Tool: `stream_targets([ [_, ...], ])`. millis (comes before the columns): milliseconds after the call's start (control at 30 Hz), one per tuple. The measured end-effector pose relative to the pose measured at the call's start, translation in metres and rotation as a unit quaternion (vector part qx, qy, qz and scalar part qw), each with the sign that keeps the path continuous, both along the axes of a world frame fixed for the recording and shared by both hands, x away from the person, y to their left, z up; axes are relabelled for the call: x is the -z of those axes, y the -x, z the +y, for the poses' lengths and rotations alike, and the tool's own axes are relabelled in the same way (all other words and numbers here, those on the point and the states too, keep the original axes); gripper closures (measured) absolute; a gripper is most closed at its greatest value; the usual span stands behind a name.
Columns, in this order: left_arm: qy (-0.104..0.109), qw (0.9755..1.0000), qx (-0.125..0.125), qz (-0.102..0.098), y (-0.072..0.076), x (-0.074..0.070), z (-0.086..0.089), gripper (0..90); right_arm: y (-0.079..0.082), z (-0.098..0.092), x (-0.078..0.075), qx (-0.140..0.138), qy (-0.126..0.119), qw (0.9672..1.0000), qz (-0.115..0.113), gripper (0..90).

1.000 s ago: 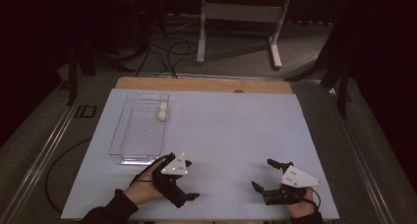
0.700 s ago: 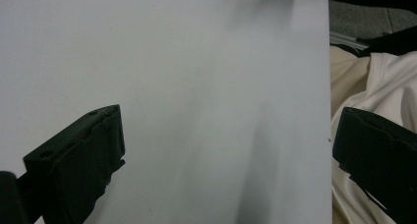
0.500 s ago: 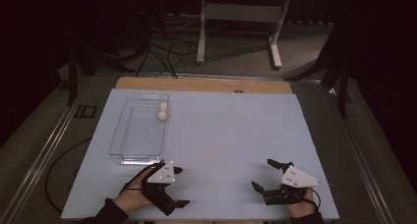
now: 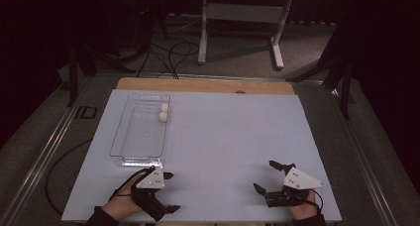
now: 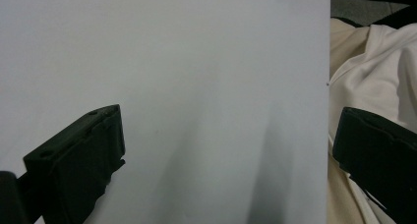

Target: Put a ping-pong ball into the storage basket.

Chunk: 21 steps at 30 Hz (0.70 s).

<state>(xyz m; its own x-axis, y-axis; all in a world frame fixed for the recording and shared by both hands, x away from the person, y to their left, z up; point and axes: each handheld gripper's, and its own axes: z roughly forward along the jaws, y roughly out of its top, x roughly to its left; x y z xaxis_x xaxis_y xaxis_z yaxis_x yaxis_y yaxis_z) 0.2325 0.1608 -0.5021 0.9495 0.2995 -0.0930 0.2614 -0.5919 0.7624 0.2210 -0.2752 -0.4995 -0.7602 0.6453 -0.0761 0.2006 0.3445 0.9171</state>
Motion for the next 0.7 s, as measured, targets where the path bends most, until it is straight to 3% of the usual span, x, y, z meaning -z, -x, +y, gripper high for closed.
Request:
stream_targets([
  [233, 0.007, 0.9998, -0.017, 0.007, 0.001, 0.002, 0.011, 0.2, 0.0, 0.0, 0.0, 0.0, 0.001, 1.0, 0.0, 8.7],
  [533, 0.031, 0.9985, -0.045, -0.006, 0.004, 0.003, 0.019, 0.2, -0.001, -0.001, 0.001, 0.001, -0.001, 1.0, 0.002, 8.7],
  [700, 0.03, 0.9978, -0.058, -0.011, 0.004, 0.006, 0.02, 0.2, -0.001, -0.002, 0.002, -0.001, 0.0, 1.0, 0.003, 8.8],
])
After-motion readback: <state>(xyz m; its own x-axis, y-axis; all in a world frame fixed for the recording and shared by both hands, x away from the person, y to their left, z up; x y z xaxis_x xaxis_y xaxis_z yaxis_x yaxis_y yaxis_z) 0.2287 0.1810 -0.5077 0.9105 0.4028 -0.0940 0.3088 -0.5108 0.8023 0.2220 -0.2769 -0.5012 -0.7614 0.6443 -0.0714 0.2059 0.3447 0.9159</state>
